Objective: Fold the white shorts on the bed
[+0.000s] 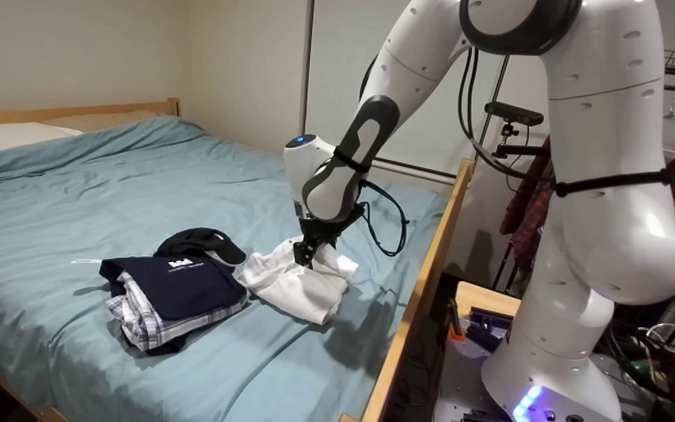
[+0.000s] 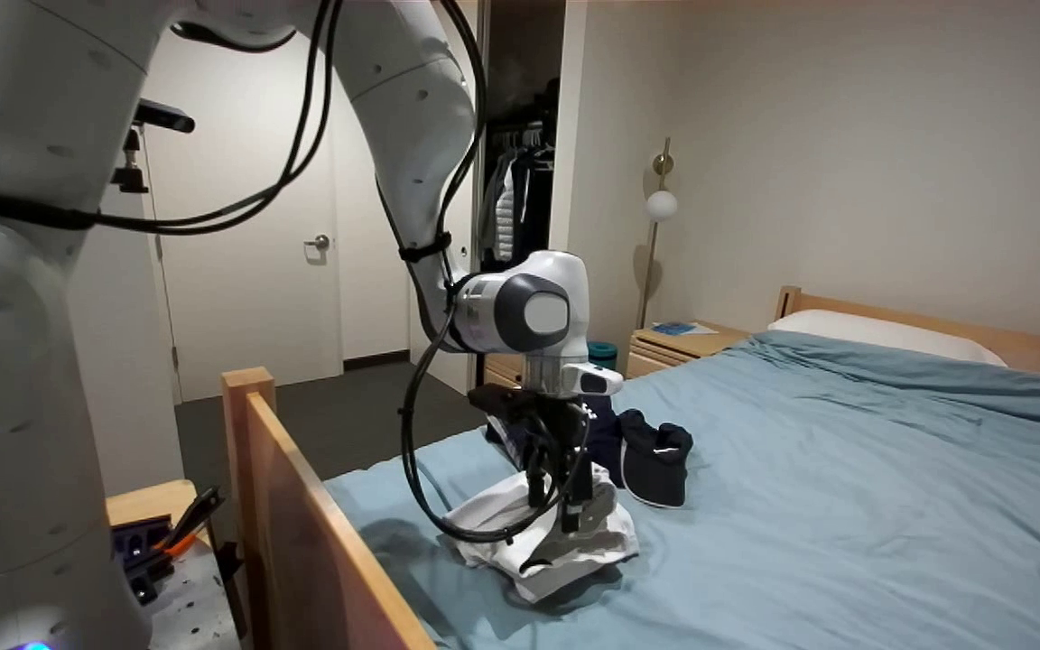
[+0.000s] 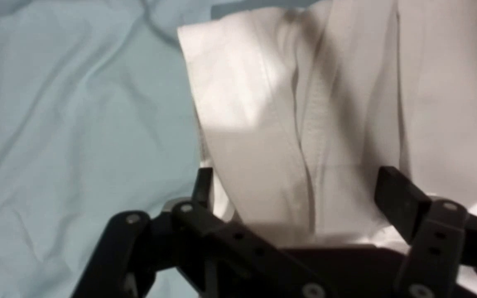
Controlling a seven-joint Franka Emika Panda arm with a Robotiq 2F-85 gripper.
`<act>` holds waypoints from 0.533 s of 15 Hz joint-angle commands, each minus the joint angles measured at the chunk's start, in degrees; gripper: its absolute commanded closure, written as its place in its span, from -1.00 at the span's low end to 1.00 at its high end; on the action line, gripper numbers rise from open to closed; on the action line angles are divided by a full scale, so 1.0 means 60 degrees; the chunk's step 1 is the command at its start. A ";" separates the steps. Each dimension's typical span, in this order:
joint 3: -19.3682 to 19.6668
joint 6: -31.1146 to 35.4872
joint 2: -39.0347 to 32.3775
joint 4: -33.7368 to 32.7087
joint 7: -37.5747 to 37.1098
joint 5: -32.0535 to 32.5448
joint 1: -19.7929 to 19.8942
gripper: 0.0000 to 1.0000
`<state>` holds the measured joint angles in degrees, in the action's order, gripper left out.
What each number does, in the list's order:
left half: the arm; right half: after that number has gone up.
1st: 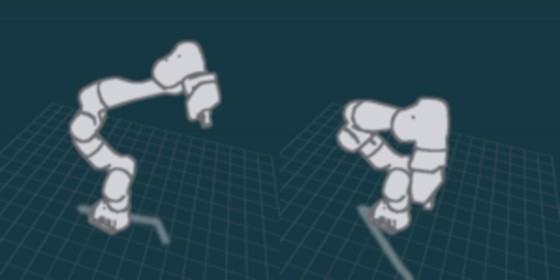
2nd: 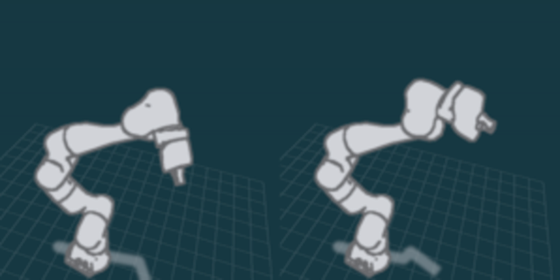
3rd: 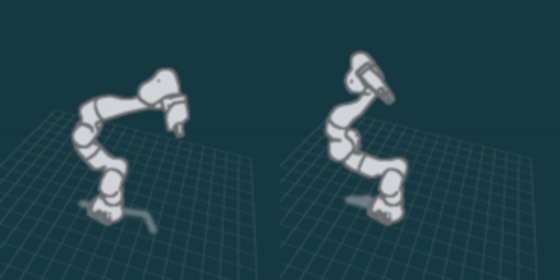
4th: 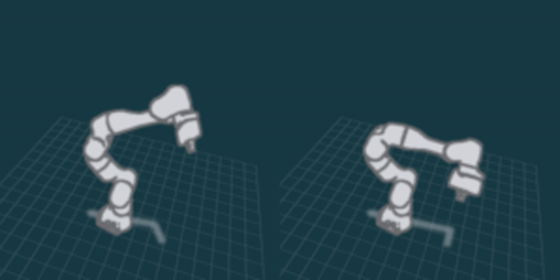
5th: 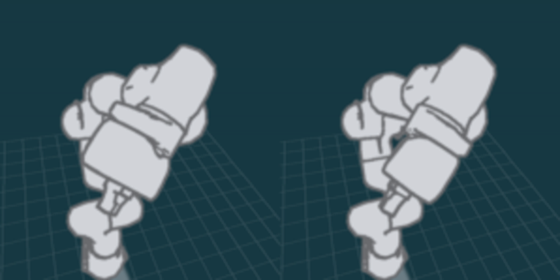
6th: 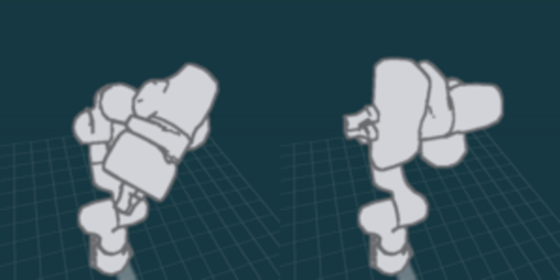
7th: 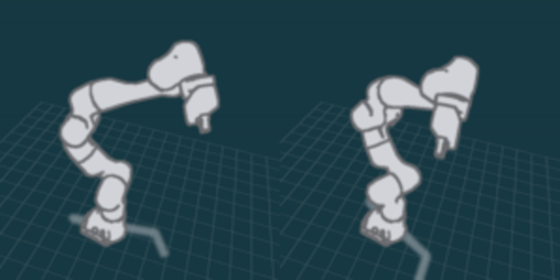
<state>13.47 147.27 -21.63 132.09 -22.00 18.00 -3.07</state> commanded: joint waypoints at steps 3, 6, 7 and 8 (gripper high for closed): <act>0.0985 -0.0019 0.0180 -0.0304 -0.2398 0.2367 -0.1423 -1.00; 0.1134 -0.0483 0.1138 -0.0066 -0.3911 0.3817 -0.1978 -1.00; 0.1020 -0.0629 0.1415 -0.0023 -0.4299 0.4320 -0.2005 -1.00; 0.0876 -0.0968 0.1845 0.0044 -0.4826 0.4856 -0.2065 -1.00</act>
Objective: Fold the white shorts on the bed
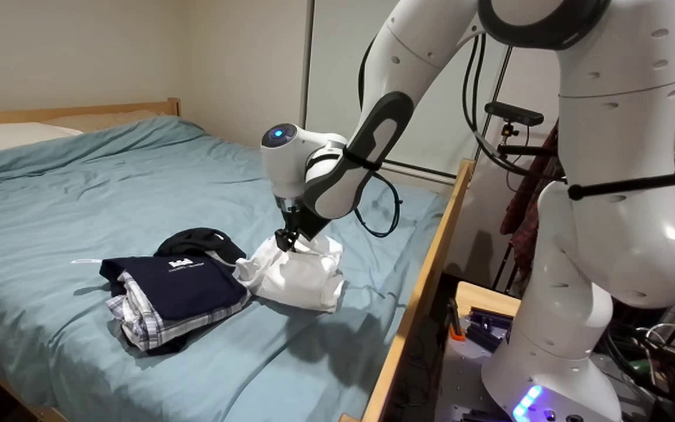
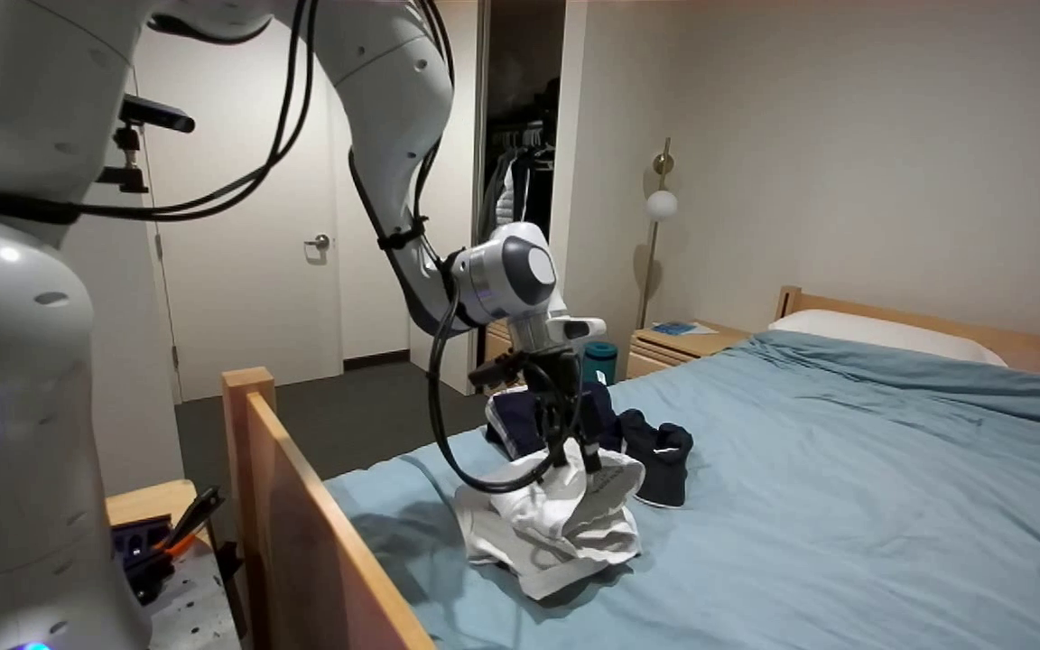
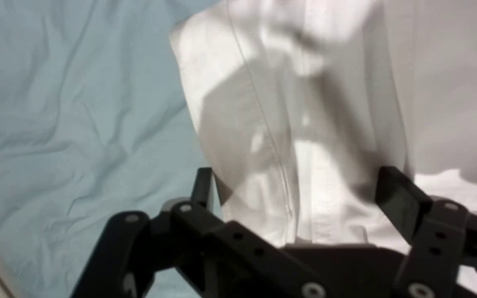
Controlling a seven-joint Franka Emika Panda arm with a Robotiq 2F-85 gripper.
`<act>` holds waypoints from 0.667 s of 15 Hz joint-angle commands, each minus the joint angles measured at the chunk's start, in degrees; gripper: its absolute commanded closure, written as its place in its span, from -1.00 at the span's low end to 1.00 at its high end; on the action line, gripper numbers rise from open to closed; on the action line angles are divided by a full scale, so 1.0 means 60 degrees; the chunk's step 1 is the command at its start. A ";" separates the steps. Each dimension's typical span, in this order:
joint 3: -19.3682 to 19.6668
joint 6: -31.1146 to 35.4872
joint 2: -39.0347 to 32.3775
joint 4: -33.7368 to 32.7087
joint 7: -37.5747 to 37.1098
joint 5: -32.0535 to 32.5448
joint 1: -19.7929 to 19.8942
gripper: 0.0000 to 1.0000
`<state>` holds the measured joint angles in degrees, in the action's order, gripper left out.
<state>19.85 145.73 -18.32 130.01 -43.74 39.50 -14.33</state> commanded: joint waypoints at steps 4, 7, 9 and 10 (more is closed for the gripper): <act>-0.1502 -0.1470 0.2295 0.0372 -0.1655 0.1985 0.0440 -1.00; -0.2313 -0.0633 0.2572 0.0543 -0.0672 0.1116 0.0923 -1.00; -0.2668 0.0284 0.2790 0.0903 0.0185 0.0450 0.1161 -1.00; -0.2782 0.0739 0.2997 0.1180 0.0716 0.0056 0.1273 -1.00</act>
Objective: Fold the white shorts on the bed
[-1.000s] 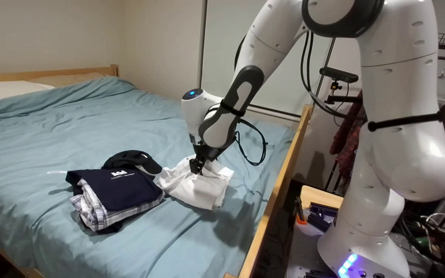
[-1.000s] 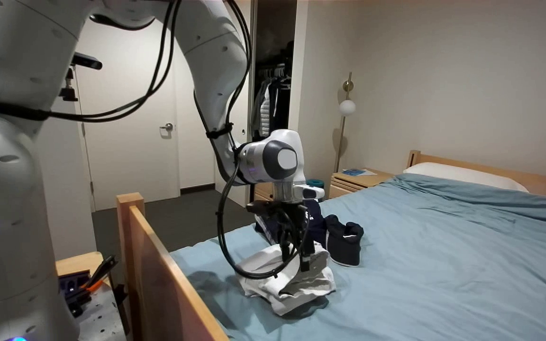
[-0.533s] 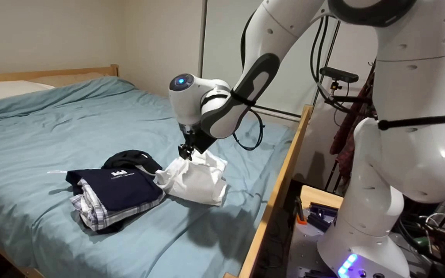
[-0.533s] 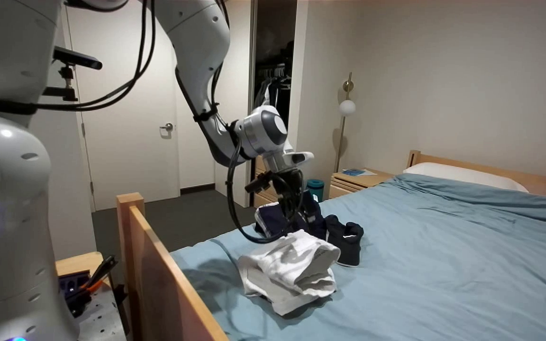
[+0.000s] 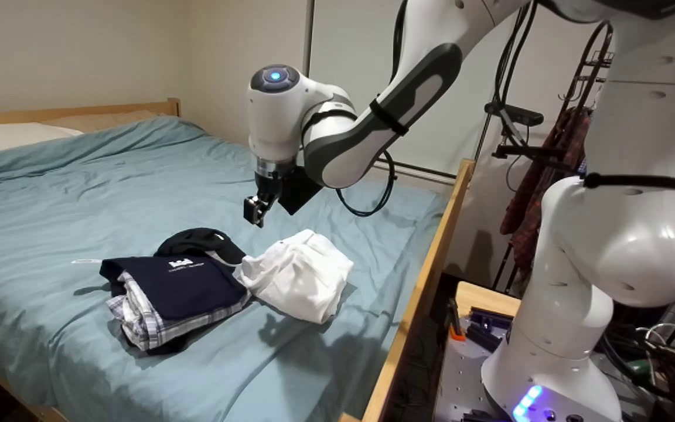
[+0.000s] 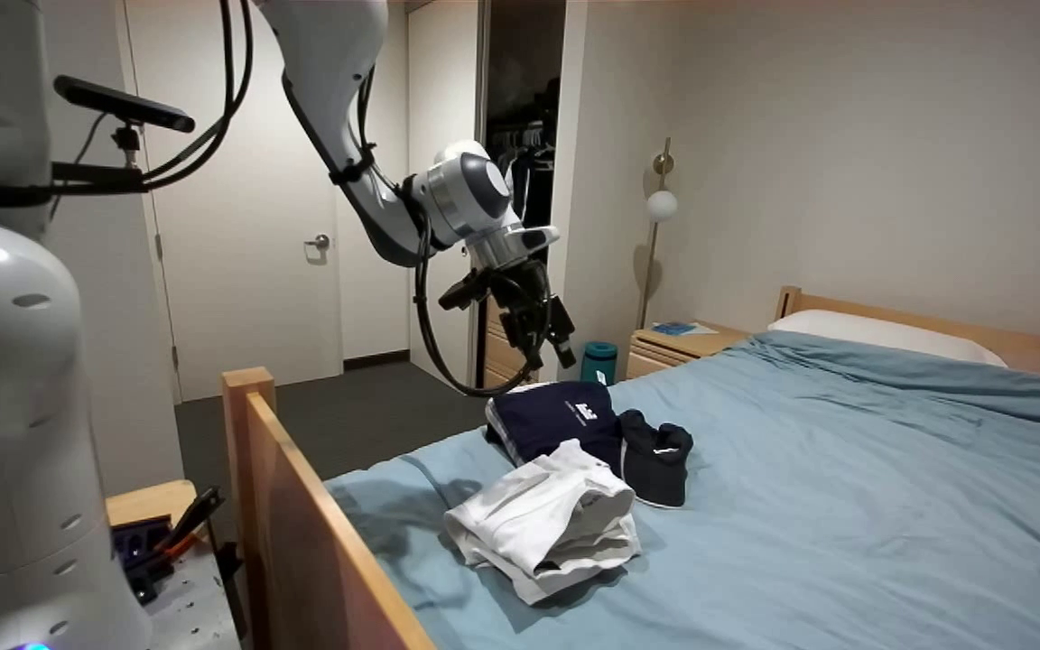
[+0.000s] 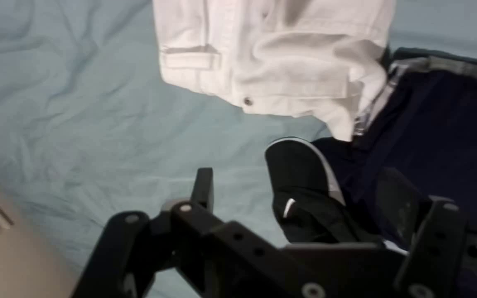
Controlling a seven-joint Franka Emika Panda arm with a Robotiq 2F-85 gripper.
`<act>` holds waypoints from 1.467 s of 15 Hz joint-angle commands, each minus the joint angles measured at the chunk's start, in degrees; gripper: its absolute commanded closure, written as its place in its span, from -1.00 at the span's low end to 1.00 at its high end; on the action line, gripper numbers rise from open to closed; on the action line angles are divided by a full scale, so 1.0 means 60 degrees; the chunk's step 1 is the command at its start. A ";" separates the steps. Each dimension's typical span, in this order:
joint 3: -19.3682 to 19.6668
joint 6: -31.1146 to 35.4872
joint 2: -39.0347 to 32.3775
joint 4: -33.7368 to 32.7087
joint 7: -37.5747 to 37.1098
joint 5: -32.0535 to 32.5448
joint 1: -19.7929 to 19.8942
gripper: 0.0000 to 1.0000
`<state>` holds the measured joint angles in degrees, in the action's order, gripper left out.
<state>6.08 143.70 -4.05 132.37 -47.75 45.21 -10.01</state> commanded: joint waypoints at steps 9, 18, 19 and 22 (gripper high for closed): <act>0.0115 0.1575 0.2126 0.2803 0.7613 -0.7652 -0.1244 -1.00; 0.0264 -0.3495 0.3037 0.1751 1.0719 -1.0351 -0.0118 -1.00; 0.0251 -0.3677 0.3042 0.1651 1.0777 -1.0331 0.0101 -1.00; 0.0024 -0.3656 0.3023 0.1671 1.0756 -1.0304 0.0198 -1.00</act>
